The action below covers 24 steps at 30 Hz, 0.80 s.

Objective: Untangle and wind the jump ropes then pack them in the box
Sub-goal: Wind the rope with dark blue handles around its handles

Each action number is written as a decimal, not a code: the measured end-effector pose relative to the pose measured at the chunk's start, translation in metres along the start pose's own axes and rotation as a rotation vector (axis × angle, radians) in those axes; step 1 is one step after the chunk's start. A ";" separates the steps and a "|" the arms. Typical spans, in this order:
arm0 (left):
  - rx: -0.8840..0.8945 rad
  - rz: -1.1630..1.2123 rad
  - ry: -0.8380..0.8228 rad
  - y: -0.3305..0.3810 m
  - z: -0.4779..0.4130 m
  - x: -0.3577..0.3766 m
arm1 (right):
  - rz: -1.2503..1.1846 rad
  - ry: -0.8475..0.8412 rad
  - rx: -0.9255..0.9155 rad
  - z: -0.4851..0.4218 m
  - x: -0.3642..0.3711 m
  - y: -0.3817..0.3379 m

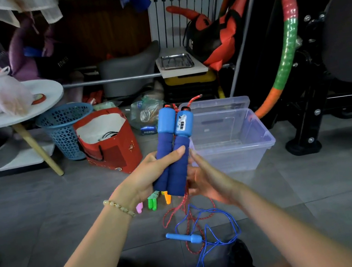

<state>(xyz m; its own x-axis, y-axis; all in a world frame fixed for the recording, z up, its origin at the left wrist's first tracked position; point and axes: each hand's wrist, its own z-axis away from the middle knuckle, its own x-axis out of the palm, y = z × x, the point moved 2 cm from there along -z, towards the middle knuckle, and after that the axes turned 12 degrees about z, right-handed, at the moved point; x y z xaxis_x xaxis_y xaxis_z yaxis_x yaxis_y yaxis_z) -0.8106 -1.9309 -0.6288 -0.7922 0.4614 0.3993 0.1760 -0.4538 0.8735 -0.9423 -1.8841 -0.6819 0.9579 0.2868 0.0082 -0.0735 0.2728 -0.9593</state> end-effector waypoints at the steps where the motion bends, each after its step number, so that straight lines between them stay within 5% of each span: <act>1: 0.001 0.002 0.024 0.003 0.001 -0.006 | 0.086 0.000 0.014 0.003 -0.001 0.001; 9: -0.039 -0.153 0.095 0.020 0.012 -0.042 | 0.654 0.288 -0.117 0.064 -0.029 -0.048; 14: -0.019 -0.720 -0.032 0.038 0.015 -0.023 | 0.865 0.398 -0.338 0.077 -0.019 -0.103; 19: 0.074 -1.364 -0.171 0.055 0.024 0.023 | 1.055 0.423 -0.363 0.085 -0.015 -0.130; 24: 0.131 -1.700 -0.308 0.057 0.033 0.050 | 0.995 0.340 -0.351 0.097 -0.011 -0.138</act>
<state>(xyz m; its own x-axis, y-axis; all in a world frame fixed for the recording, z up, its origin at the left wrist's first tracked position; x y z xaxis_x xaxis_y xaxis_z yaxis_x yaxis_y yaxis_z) -0.8213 -1.9085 -0.5502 0.0012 0.4430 -0.8965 -0.6146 0.7075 0.3488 -0.9697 -1.8357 -0.5226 0.5449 -0.0487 -0.8371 -0.8217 -0.2299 -0.5215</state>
